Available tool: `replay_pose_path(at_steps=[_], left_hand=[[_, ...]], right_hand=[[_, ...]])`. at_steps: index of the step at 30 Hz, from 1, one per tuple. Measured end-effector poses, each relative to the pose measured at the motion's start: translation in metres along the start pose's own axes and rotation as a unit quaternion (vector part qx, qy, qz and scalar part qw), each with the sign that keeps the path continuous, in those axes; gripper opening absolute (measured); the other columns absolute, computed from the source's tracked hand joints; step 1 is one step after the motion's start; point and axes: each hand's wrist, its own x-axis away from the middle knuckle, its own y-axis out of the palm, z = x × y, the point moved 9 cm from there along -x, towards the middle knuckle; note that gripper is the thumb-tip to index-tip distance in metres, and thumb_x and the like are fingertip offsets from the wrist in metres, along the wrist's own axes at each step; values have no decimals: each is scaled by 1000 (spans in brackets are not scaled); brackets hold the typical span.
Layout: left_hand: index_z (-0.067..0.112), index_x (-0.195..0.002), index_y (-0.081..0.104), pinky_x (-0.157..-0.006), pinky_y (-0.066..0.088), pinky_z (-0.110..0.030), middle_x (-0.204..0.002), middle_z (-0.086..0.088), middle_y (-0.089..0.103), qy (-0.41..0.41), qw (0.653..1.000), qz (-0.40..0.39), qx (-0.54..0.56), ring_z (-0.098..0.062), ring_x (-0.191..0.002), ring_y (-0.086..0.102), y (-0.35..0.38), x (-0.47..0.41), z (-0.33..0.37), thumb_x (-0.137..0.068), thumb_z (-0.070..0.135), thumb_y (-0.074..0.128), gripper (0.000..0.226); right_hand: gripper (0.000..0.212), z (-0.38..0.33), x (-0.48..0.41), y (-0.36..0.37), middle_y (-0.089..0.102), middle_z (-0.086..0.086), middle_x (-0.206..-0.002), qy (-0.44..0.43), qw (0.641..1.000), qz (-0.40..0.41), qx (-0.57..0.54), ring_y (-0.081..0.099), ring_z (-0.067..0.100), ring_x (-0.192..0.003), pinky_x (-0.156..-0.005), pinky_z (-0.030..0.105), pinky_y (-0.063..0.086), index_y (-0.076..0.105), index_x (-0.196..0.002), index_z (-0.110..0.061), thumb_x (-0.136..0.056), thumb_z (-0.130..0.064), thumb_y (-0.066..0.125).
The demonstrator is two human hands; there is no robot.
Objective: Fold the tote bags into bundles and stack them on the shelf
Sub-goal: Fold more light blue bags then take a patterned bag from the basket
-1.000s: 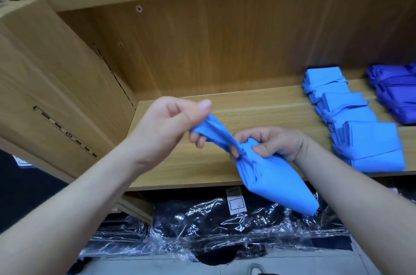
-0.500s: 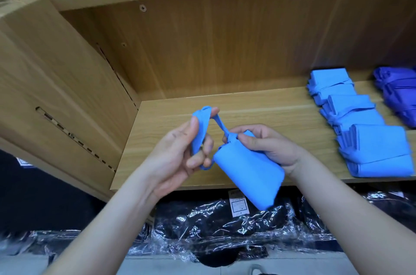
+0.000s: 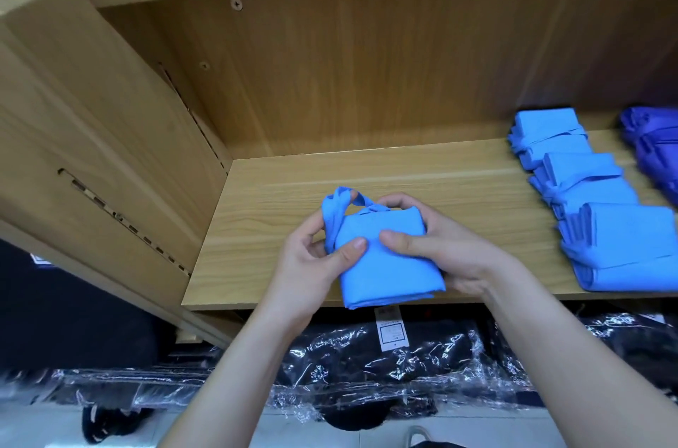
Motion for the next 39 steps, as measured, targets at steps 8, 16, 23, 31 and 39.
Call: replay_pose_path(at_steps=[8, 16, 23, 31, 39], left_hand=[[15, -88, 74, -73, 52, -22, -87, 2, 75, 4, 996, 91, -25, -8, -80, 66, 7, -8, -6, -89, -2, 62, 21], [6, -105, 65, -80, 52, -23, -100, -1, 73, 20, 999, -16, 42, -13, -95, 67, 10, -2, -17, -60, 7, 82, 48], [6, -87, 58, -52, 54, -22, -77, 3, 70, 4, 997, 48, -68, -10, -66, 67, -8, -6, -6, -75, -18, 68, 29], [14, -88, 68, -78, 52, -23, -86, 3, 72, 57, 981, 152, -103, -13, -81, 66, -14, -13, -1, -76, -8, 74, 26], [22, -86, 73, -87, 48, -40, -86, 6, 72, 41, 985, 142, -87, -10, -82, 61, 20, -20, -15, -81, 4, 75, 19]], right_hand=[[43, 15, -4, -26, 69, 26, -104, -40, 968, 194, -154, 69, 37, -90, -79, 46, 58, 61, -110, 6, -69, 3, 74], [13, 12, 8, -41, 71, 25, -91, -57, 938, 298, -170, 70, 34, -76, -67, 46, 60, 66, -88, 2, -76, 8, 70], [39, -4, 1, -27, 71, 9, -98, -98, 957, 246, -117, 69, 31, -94, -83, 48, 58, 61, -104, -14, -71, -4, 78], [42, -2, 0, -24, 69, 9, -96, -143, 929, 294, -174, 71, 28, -75, -49, 38, 54, 53, -107, -13, -78, 13, 68], [41, -16, 2, -39, 66, 3, -96, -216, 872, 396, -192, 69, 26, -94, -80, 45, 58, 51, -97, -18, -78, 16, 63]])
